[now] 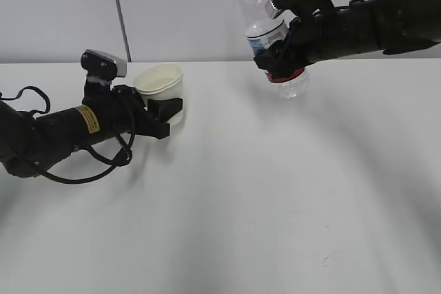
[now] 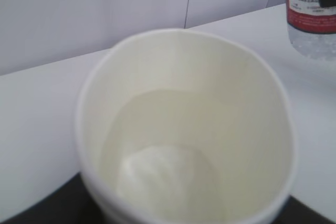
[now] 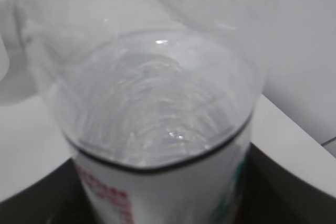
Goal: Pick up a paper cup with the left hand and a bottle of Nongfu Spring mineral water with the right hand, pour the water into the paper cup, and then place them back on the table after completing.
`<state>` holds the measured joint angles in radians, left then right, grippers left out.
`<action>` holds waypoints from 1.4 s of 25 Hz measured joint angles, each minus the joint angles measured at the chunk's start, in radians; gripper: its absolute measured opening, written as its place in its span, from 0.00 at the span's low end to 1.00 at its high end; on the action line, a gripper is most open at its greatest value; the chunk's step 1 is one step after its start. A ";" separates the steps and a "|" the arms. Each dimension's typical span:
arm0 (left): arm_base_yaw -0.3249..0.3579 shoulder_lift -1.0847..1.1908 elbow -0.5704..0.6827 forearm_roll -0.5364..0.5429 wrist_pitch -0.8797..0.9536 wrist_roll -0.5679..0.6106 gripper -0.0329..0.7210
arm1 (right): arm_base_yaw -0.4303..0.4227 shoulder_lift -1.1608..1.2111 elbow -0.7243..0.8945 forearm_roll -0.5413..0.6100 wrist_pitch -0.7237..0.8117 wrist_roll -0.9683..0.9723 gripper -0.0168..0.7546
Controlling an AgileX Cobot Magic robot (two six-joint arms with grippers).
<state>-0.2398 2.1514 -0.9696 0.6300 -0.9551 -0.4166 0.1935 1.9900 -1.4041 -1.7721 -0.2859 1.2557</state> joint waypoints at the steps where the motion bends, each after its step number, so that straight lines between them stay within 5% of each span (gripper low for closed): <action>1: 0.007 0.000 0.000 0.000 0.000 0.003 0.54 | 0.000 0.000 0.000 0.009 -0.002 0.000 0.60; 15: 0.079 0.000 0.000 -0.006 0.010 0.066 0.54 | -0.005 0.044 0.000 0.136 -0.045 0.002 0.60; 35: 0.086 0.046 0.000 -0.153 0.013 0.154 0.54 | -0.018 0.045 0.000 0.186 -0.076 0.002 0.60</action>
<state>-0.1542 2.1972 -0.9696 0.4768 -0.9422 -0.2626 0.1752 2.0355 -1.4041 -1.5861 -0.3622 1.2577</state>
